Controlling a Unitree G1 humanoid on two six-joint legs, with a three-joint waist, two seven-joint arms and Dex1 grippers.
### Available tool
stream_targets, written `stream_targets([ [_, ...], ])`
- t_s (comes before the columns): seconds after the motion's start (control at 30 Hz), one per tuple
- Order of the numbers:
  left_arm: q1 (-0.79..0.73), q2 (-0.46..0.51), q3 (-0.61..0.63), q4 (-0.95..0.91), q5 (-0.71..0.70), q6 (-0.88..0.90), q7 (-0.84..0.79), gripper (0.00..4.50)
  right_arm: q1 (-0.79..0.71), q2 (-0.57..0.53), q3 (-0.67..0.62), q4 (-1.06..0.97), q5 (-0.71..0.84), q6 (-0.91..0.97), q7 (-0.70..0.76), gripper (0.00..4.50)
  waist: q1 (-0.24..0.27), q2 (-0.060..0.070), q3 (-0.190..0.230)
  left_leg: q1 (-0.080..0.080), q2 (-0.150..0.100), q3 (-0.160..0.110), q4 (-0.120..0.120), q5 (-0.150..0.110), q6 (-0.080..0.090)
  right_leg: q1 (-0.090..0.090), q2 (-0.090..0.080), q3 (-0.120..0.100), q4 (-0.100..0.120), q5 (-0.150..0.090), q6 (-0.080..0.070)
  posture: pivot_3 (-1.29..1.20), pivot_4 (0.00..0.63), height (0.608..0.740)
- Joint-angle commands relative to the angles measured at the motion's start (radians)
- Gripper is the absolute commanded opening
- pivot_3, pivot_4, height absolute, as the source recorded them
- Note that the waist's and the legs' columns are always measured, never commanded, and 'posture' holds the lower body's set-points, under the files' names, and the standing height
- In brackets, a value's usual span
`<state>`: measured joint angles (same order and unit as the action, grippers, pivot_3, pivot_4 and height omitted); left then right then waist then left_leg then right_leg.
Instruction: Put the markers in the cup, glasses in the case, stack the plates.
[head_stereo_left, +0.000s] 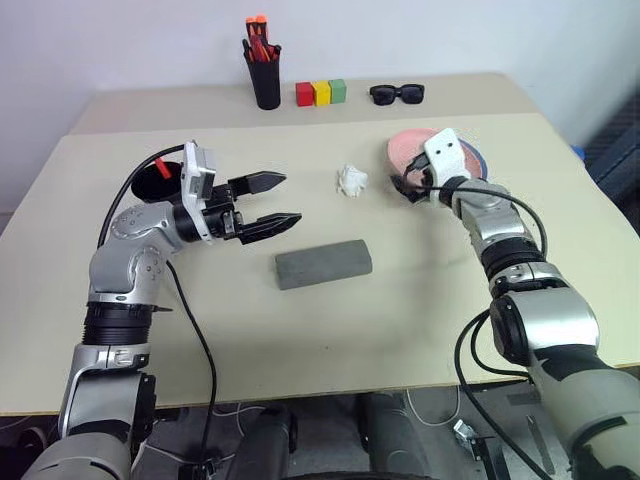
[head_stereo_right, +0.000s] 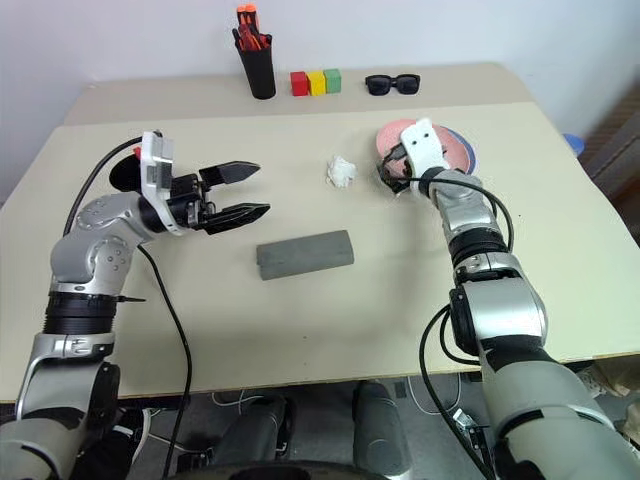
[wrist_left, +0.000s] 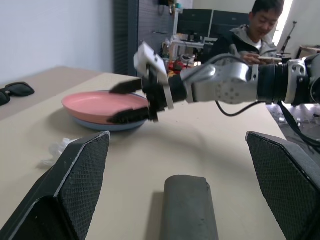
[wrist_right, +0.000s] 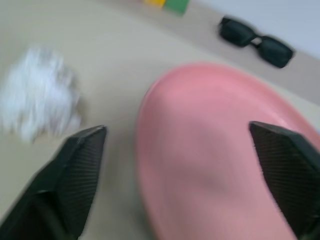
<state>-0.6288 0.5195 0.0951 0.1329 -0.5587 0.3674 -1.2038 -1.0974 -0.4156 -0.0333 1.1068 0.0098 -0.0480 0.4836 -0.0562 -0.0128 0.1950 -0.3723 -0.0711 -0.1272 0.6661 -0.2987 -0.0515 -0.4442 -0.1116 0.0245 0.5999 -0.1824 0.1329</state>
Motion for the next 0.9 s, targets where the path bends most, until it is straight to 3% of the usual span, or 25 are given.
stream_targets([
  [0.03,-0.016,0.011,0.018,-0.026,-0.022,0.0,-0.001,4.5,-0.014,0.031,-0.079,-0.156,0.121,0.076,0.069,4.43,-0.006,0.0,0.0,0.0,0.0,0.0,0.0,0.0,0.0,0.0,0.0,0.0,0.0,0.0,0.0,0.0,0.15,0.74],
  [0.23,-0.027,0.036,0.003,0.021,0.027,-0.02,0.002,4.5,0.06,0.12,-0.055,-0.319,0.137,0.16,0.058,4.43,-0.014,0.0,0.0,0.001,0.0,-0.001,0.0,0.0,0.0,0.0,0.0,0.0,0.001,0.0,0.0,0.0,0.15,0.74],
  [0.43,0.009,0.052,0.029,-0.029,0.001,-0.006,0.025,4.5,-0.013,0.234,0.007,-0.136,0.044,0.067,-0.063,4.43,-0.015,0.0,0.0,0.0,0.0,-0.001,0.0,0.0,0.0,-0.001,0.0,0.0,0.002,0.0,0.0,0.0,0.15,0.74],
  [0.7,0.076,0.068,0.051,-0.127,-0.024,0.021,0.075,4.5,-0.082,0.296,0.037,0.119,-0.04,-0.015,-0.197,4.43,-0.014,0.0,0.0,0.0,0.0,-0.001,0.0,0.001,-0.001,-0.002,0.0,0.001,0.002,0.0,0.0,0.0,0.15,0.74],
  [0.83,0.09,0.079,0.059,-0.154,-0.037,0.035,0.095,4.5,-0.084,0.31,0.061,0.173,-0.086,-0.012,-0.233,2.68,-0.015,0.0,0.0,0.0,0.0,-0.002,0.0,0.001,-0.001,-0.002,0.0,0.001,0.003,0.0,0.0,0.0,0.15,0.74],
  [0.9,0.093,0.081,0.063,-0.161,-0.044,0.041,0.106,4.5,-0.091,0.313,0.058,0.184,-0.092,-0.013,-0.242,1.56,-0.016,0.0,0.0,0.0,0.0,-0.002,0.0,0.001,-0.001,-0.002,0.0,0.001,0.003,0.0,0.0,0.0,0.15,0.74],
])
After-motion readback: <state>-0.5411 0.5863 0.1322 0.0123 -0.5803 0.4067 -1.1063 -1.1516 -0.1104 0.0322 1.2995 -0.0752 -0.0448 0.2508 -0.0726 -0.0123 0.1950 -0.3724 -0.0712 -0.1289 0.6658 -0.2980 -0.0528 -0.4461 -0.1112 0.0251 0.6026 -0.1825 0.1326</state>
